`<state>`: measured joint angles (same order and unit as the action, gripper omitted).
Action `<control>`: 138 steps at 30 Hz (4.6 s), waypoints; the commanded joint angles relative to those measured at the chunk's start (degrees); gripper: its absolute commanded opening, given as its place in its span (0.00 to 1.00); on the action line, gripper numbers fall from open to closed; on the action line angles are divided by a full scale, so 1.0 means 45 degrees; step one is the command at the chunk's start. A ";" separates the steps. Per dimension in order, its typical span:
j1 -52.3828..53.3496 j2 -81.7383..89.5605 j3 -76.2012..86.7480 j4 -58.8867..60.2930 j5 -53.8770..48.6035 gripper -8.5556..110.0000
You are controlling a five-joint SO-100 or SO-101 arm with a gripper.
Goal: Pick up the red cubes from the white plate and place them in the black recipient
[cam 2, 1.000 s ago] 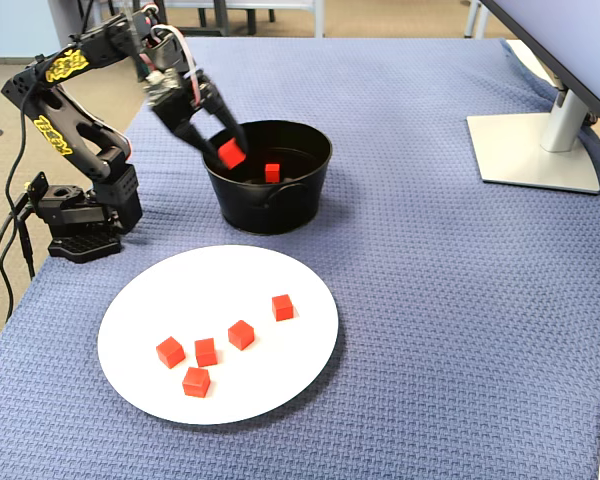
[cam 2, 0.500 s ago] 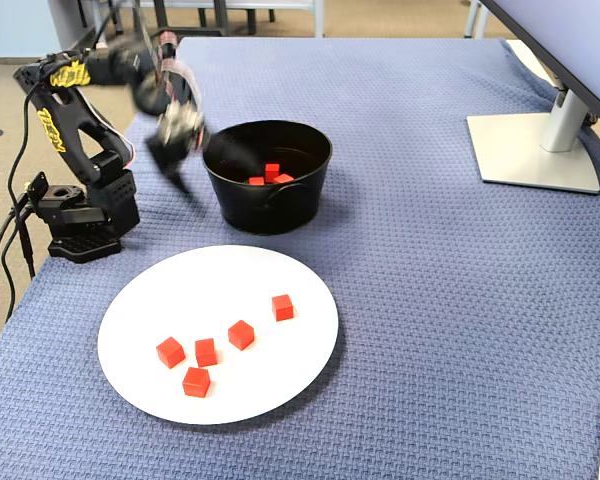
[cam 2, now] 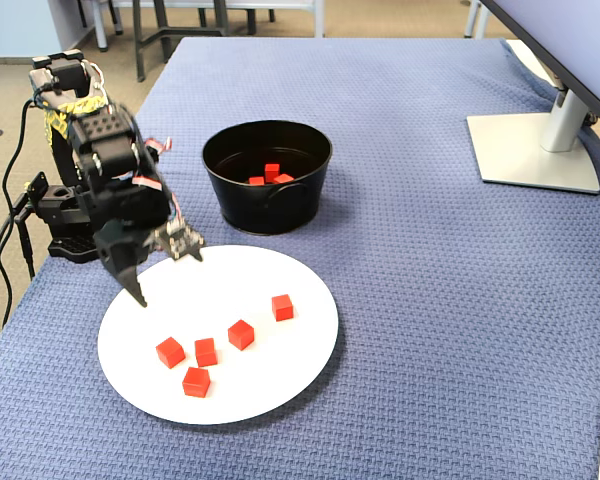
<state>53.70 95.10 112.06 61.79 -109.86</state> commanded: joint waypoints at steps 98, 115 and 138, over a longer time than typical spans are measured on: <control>0.2480 -0.5410 -0.5625 -0.2266 0.3516 0.31; 0.1582 -0.5254 -0.5078 -0.1055 0.6641 0.28; 0.0527 -0.3809 -0.3770 -0.1797 0.8184 0.07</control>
<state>58.71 73.30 97.21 53.88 -76.11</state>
